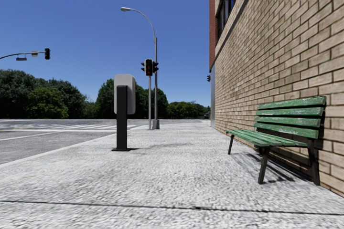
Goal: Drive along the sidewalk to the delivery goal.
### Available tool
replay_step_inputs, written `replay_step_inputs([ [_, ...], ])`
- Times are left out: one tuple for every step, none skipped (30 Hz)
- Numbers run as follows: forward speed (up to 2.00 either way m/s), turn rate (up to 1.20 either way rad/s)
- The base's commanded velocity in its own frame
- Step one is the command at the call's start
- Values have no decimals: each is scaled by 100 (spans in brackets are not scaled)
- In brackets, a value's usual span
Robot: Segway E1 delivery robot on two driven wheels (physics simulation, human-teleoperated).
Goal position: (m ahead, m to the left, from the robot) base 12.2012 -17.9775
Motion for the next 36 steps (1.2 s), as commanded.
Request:
replay_step_inputs([
  [200, 0],
  [200, -1],
  [200, -4],
  [200, -6],
  [200, -7],
  [200, -12],
  [200, -12],
  [200, -20],
  [200, -27],
  [200, -29],
  [200, -30],
  [200, -30],
  [200, -30],
  [200, -30],
  [200, -28],
  [200, -28],
  [200, -28],
  [200, -28],
  [200, -28],
  [200, -27],
  [200, -11],
  [200, 0],
  [200, 0],
  [200, 0],
  [200, 0],
  [200, 0],
  [200, 0],
  [200, 0],
  [200, 0],
  [200, 0],
  [200, 0],
  [200, 0],
  [200, 0],
  [200, 0],
  [200, 0],
  [200, 0],
])
